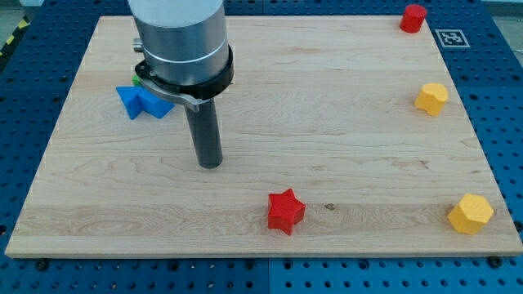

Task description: Slide the yellow hexagon up a bit

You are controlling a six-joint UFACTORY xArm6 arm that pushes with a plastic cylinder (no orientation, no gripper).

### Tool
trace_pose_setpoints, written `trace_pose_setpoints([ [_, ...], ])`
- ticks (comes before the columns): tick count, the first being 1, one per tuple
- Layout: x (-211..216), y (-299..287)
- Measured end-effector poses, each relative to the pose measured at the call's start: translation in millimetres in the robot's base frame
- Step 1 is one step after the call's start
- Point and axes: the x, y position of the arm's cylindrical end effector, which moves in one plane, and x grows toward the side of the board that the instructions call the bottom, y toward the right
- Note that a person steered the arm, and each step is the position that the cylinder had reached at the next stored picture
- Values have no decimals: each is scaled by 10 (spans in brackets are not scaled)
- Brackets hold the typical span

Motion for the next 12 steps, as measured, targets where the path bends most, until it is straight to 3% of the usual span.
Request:
trace_pose_setpoints([
  [2, -281, 869],
  [6, -36, 3410],
  [8, -33, 3468],
  [12, 1154, 3719],
])
